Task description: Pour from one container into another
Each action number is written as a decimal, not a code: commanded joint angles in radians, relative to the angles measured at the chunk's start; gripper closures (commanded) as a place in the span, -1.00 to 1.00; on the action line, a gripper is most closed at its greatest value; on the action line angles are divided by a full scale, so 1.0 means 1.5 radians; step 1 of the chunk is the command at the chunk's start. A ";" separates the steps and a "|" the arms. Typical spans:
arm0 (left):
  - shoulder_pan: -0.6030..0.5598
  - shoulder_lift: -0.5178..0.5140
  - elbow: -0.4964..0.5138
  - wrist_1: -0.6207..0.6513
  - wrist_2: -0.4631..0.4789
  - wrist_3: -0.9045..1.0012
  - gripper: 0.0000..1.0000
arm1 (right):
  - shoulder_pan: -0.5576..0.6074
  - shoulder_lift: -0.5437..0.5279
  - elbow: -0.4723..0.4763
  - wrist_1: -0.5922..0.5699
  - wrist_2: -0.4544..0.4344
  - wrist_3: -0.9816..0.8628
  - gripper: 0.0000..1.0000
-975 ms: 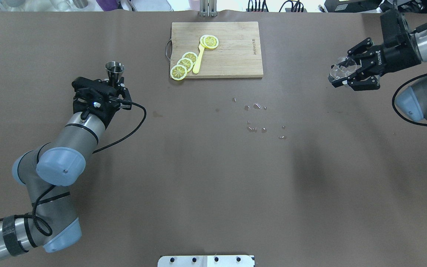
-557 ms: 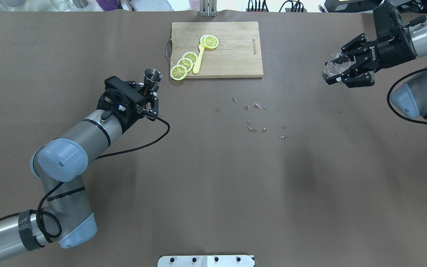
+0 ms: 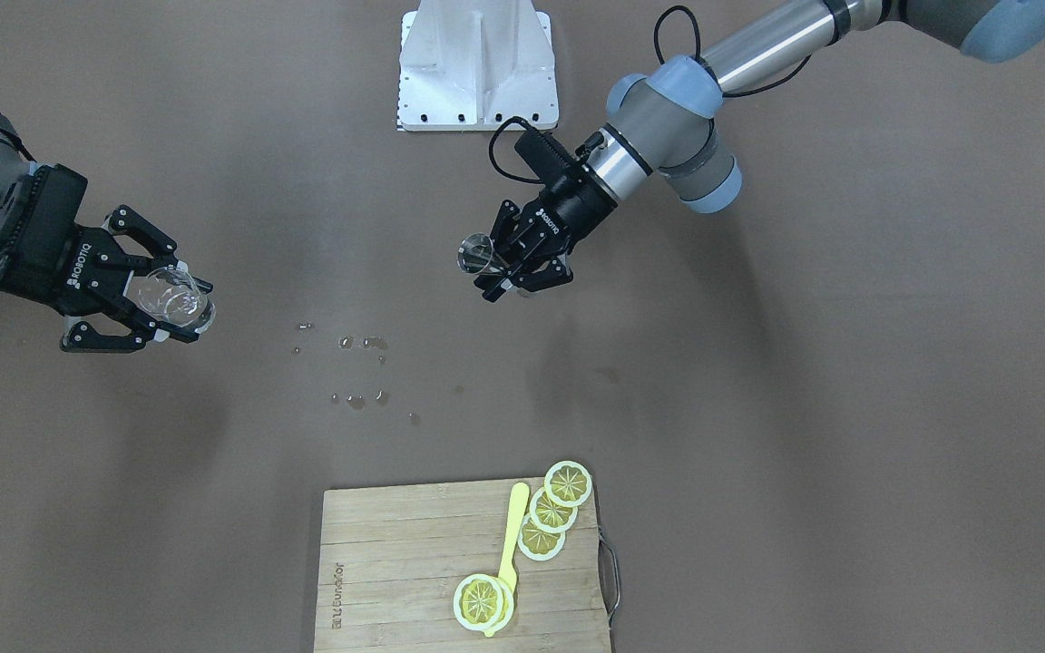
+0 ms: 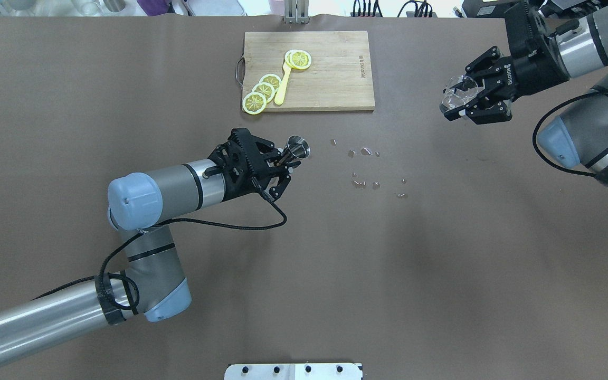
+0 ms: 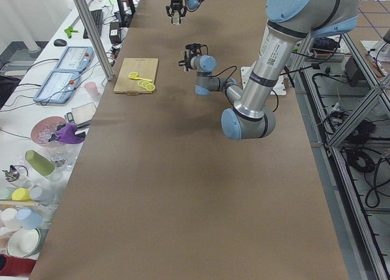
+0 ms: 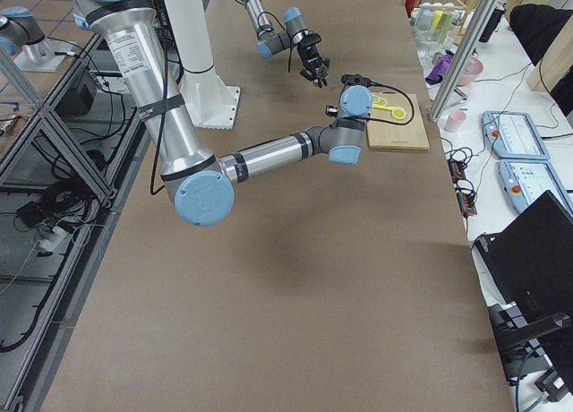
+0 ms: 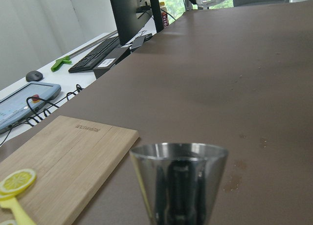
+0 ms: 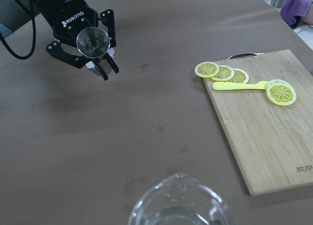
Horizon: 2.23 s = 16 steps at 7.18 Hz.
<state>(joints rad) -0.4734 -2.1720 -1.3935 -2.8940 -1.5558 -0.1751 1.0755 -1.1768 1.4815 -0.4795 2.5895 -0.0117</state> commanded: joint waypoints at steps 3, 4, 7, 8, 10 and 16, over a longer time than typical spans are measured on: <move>-0.024 -0.088 0.111 -0.066 -0.114 0.064 1.00 | -0.006 0.004 0.030 -0.049 -0.013 0.000 1.00; -0.042 -0.122 0.146 -0.066 -0.144 0.077 1.00 | -0.011 0.004 0.036 -0.054 -0.024 0.000 1.00; -0.056 -0.163 0.179 -0.064 -0.176 0.088 1.00 | -0.029 0.019 0.072 -0.118 -0.033 0.000 1.00; -0.056 -0.172 0.197 -0.064 -0.176 0.088 1.00 | -0.030 0.019 0.091 -0.138 -0.033 0.000 1.00; -0.055 -0.200 0.230 -0.064 -0.177 0.089 1.00 | -0.036 0.030 0.091 -0.144 -0.033 -0.001 1.00; -0.052 -0.219 0.256 -0.079 -0.219 0.085 1.00 | -0.052 0.055 0.142 -0.351 -0.033 -0.091 1.00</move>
<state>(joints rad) -0.5518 -2.5001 -1.0116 -3.0081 -1.8798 -0.0373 1.0041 -1.0967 1.6753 -0.9356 2.5408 -0.1133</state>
